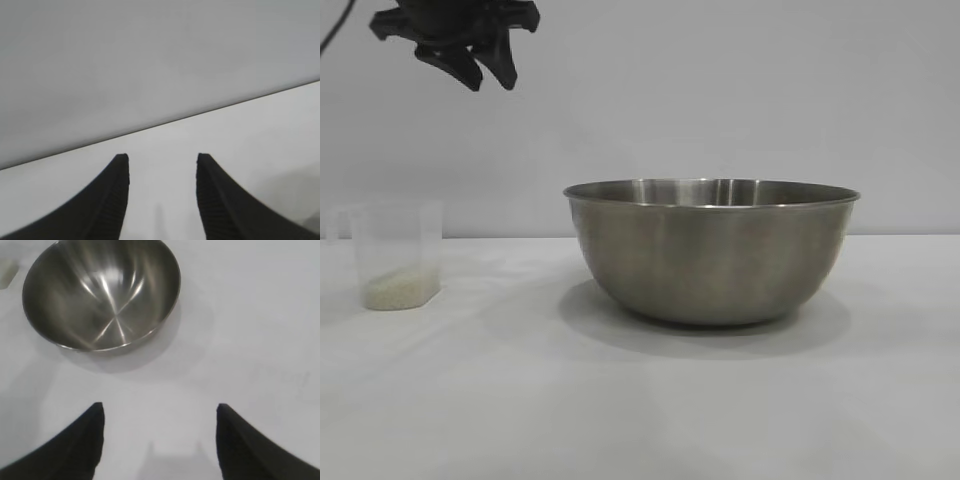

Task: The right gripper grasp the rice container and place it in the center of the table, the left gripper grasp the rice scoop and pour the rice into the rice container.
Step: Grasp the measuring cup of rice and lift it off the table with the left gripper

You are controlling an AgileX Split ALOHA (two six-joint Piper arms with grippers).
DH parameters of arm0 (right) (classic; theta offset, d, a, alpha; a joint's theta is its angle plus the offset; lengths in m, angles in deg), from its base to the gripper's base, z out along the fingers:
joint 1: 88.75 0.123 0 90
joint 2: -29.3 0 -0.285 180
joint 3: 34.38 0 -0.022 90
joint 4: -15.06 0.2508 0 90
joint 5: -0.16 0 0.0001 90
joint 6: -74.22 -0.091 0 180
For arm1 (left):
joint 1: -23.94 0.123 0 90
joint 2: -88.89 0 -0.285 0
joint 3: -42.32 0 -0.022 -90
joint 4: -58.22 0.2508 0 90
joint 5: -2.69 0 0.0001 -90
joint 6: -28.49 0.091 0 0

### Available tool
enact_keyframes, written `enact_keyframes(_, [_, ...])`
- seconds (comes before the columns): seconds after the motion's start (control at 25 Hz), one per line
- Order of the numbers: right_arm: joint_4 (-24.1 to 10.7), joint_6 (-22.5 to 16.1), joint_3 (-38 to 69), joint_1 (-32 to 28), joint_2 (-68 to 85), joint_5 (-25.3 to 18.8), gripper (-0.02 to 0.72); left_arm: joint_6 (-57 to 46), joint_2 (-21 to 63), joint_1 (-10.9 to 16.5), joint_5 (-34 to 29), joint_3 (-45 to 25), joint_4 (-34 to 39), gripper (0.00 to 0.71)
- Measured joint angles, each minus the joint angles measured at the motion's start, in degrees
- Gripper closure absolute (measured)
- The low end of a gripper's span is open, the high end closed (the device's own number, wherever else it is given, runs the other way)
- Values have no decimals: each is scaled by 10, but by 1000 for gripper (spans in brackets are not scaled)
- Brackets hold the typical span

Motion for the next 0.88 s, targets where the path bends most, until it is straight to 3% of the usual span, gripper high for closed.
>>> enact_keyframes(0.16, [-5, -20, 24, 0, 74, -32, 267, 0, 43, 0, 90, -104, -5, 444])
enact_keyframes(0.4, [-21, -49, 40, 0, 145, -57, 267, 6, 76, 21, 199, -247, -46, 444])
enact_keyframes(0.88, [-34, -66, 41, 0, 229, -65, 267, 29, 86, 24, 388, -413, -78, 444])
